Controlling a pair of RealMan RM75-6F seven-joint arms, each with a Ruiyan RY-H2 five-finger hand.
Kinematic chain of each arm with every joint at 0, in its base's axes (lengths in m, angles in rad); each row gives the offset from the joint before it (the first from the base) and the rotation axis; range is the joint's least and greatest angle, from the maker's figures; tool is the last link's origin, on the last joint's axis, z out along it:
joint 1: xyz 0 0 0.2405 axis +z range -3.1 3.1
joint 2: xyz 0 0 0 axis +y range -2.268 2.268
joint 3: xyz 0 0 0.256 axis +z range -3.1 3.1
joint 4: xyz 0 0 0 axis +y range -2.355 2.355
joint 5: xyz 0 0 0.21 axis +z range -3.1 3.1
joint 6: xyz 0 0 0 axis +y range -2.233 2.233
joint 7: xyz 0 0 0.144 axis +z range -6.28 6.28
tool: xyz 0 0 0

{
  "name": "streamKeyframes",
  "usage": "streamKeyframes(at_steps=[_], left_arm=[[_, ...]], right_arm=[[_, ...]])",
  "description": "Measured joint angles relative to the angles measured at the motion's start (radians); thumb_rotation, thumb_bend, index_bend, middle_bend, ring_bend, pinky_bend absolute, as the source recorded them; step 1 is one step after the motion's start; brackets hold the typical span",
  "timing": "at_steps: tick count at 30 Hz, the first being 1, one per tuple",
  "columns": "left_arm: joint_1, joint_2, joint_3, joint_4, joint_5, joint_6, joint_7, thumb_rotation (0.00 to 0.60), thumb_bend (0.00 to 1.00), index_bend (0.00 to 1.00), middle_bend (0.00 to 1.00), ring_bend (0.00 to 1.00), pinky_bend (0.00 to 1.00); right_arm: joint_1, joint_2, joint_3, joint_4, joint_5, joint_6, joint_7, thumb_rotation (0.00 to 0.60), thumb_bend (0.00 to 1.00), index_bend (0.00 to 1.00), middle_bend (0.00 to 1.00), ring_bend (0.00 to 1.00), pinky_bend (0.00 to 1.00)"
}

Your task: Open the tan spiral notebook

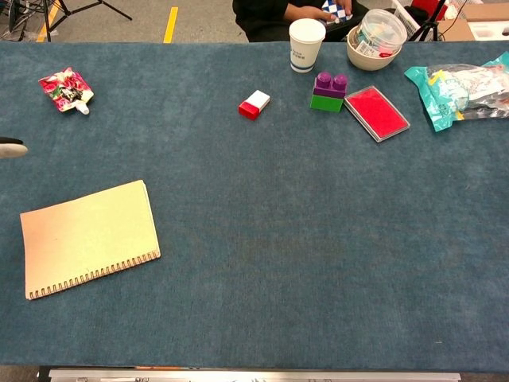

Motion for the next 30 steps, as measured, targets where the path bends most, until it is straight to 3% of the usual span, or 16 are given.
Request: streamKeyframes(at_steps=[8,30], left_arm=[[-0.039,-0.065,0.04,0.081,0.083,-0.021,0.009,0.6,0.26,0.0,0.0,0.0,0.05],[-0.02,-0.285,0.101,0.42,0.111,0.05,0.002,0.6,0.26,0.0,0.0,0.0,0.03]], right_arm=[[0.001,-0.009,-0.012,0.001,-0.006,-0.008,0.0,0.6,0.39,0.36,0.37,0.23,0.29],[0.002,-0.011,-0.025,-0.016,-0.018,-0.011,-0.017,0.6,0.39,0.36,0.37,0.23,0.29]])
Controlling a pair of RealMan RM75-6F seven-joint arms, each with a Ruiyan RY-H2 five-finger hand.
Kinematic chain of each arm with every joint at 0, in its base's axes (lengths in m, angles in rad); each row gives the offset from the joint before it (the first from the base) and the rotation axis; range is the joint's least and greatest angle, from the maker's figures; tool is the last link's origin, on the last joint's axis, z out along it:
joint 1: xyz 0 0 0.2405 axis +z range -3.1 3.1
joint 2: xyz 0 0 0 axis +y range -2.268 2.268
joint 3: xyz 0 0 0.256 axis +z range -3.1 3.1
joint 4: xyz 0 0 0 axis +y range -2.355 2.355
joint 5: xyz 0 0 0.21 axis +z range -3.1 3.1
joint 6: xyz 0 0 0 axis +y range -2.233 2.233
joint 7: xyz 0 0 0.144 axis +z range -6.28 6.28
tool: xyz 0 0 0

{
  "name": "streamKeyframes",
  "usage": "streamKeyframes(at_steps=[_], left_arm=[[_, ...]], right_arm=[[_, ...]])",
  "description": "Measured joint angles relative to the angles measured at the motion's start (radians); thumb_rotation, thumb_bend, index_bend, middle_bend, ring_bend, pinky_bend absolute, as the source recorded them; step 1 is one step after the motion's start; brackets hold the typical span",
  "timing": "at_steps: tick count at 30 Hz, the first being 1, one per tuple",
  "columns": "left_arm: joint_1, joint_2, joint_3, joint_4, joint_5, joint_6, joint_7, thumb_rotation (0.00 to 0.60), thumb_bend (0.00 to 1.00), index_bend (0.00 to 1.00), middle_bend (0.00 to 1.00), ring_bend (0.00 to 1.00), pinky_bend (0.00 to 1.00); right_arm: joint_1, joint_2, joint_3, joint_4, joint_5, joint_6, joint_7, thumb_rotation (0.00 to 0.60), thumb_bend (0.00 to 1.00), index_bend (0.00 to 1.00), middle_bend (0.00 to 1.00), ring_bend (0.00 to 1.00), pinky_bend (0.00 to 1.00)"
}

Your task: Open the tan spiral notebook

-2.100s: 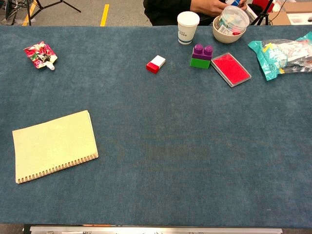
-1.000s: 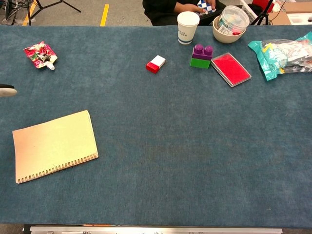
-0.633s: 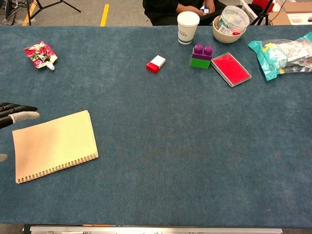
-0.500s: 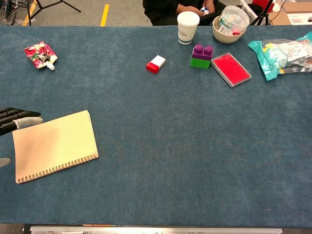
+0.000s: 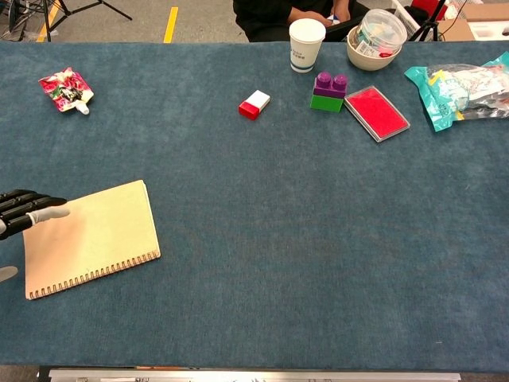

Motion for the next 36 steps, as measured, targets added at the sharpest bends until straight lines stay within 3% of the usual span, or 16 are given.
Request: streamKeyframes(at_steps=[18,36], left_arm=[[0.049,-0.125,0.034,0.196,-0.046,0.058,-0.055,0.6,0.26,0.0,0.0,0.0,0.03],[0.005,-0.158,0.018,0.126,-0.061,0.035,-0.01,0.6,0.26,0.0,0.0,0.0,0.03]], right_arm=[[0.006,0.007,-0.002,-0.032,-0.009,-0.003,-0.03,0.6,0.39,0.36,0.37,0.23,0.29],[-0.006,0.009,-0.003,0.002,0.005,0.01,0.011,0.6,0.39,0.36,0.37,0.23,0.29]])
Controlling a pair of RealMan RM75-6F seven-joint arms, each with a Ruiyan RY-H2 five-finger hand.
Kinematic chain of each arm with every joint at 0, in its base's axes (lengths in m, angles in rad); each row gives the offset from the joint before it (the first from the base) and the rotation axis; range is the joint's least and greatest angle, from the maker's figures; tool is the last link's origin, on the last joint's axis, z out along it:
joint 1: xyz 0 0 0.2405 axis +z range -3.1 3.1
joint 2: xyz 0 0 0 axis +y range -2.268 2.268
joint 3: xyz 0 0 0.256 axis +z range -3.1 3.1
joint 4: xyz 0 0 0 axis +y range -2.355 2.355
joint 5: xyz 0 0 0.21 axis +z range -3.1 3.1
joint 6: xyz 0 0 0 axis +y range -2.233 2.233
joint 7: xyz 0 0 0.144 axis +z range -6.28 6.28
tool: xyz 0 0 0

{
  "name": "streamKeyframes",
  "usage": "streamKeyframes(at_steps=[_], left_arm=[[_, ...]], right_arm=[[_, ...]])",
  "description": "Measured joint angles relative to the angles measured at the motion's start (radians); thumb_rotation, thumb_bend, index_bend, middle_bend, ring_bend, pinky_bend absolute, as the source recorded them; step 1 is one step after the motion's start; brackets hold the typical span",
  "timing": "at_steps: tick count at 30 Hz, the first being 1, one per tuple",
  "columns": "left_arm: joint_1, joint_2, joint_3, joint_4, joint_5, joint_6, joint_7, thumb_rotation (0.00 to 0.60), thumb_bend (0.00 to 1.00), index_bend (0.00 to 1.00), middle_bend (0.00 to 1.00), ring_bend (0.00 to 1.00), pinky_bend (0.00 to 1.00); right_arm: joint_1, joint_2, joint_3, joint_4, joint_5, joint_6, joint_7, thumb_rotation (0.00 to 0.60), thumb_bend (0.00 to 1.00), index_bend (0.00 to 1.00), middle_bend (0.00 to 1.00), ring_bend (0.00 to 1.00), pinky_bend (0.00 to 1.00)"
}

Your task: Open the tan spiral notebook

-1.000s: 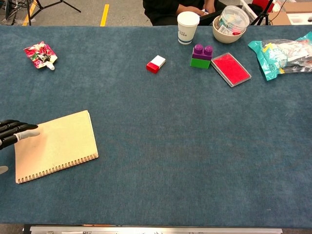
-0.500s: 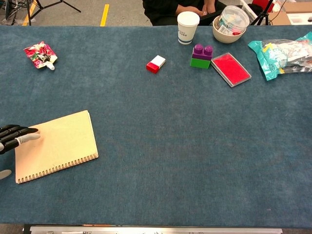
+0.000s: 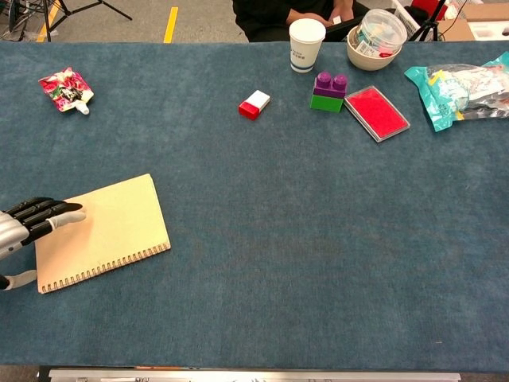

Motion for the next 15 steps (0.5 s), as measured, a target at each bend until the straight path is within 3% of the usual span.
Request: streamKeyframes(at_steps=[8,15], left_arm=[[-0.043,0.0,-0.02,-0.08,-0.006,-0.044,0.057,0.6,0.26,0.0,0.0,0.0,0.03],[-0.068,0.029,-0.047,-0.192,-0.043,-0.091,0.184,0.6,0.26,0.0,0.0,0.0,0.03]], right_arm=[[-0.015,0.007,0.0,0.024,0.011,0.016,0.035,0.6,0.39,0.36,0.37,0.23,0.29],[-0.023,0.007,-0.001,0.054,0.014,0.021,0.072,0.6,0.39,0.36,0.37,0.23,0.29]])
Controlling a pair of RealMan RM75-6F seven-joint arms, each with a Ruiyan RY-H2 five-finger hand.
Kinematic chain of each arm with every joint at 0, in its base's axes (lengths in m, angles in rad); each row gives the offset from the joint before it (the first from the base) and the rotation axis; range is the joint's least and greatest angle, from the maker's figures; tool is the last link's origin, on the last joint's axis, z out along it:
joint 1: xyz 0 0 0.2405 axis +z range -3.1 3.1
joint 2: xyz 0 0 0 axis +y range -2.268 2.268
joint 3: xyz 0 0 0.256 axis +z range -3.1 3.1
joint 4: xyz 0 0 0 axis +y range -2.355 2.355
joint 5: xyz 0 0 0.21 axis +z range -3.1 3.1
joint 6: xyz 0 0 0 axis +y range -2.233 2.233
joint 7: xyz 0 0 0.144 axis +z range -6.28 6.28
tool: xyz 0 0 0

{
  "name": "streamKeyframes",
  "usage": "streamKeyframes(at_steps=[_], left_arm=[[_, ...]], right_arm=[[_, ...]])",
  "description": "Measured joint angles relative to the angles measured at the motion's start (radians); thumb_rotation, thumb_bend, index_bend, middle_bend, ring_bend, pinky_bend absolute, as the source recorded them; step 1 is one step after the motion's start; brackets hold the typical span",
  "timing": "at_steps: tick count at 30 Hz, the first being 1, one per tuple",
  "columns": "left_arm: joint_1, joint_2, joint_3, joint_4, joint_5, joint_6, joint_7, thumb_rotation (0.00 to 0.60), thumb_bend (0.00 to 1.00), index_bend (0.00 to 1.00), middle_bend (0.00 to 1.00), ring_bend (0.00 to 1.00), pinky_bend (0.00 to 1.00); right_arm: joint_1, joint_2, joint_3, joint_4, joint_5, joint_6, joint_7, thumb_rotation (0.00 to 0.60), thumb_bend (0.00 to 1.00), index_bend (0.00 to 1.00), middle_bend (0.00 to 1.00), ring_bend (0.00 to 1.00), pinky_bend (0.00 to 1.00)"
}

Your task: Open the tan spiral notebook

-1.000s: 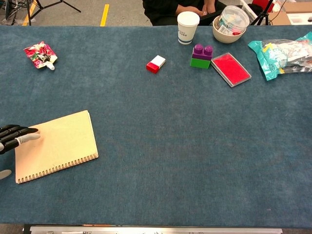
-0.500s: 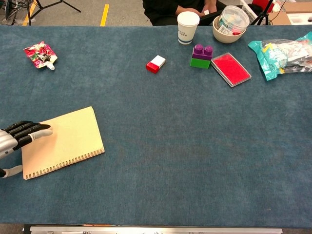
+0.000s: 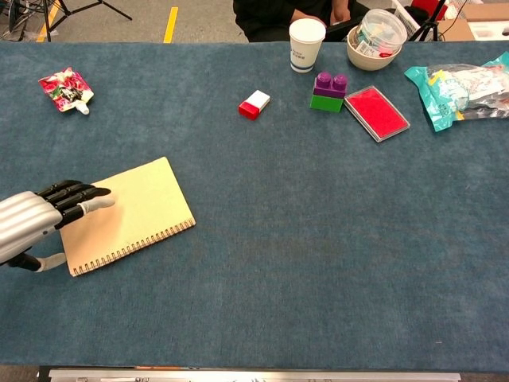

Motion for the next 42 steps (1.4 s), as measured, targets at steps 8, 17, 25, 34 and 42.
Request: streamKeyframes(at_steps=[8,17,25,34,42], left_arm=[[-0.028,0.149,-0.002,-0.204,-0.027,-0.017,-0.014,0.587,0.26,0.0,0.0,0.0,0.03],[-0.093,0.256,0.049,-0.321,0.042,-0.061,-0.111,0.342,0.26,0.08,0.06,0.0,0.03],[-0.187,0.278,0.092,-0.402,0.141,-0.17,-0.126,0.196,0.26,0.21,0.03,0.0,0.02],[-0.27,0.238,0.06,-0.47,0.108,-0.34,-0.022,0.007,0.26,0.21,0.0,0.0,0.0],[-0.276,0.152,-0.001,-0.463,-0.01,-0.405,0.107,0.0,0.26,0.21,0.0,0.0,0.0]], right_arm=[[0.004,-0.016,-0.002,0.023,0.001,-0.014,0.017,0.6,0.4,0.36,0.37,0.23,0.29],[0.011,-0.027,-0.002,0.034,-0.001,-0.025,0.02,0.6,0.39,0.36,0.37,0.23,0.29],[0.01,-0.024,-0.002,0.033,-0.004,-0.022,0.022,0.6,0.39,0.36,0.37,0.23,0.29],[-0.002,-0.018,-0.003,0.039,0.005,-0.01,0.031,0.6,0.39,0.36,0.37,0.23,0.29],[-0.008,-0.014,-0.003,0.048,0.011,-0.009,0.043,0.6,0.39,0.36,0.37,0.23,0.29]])
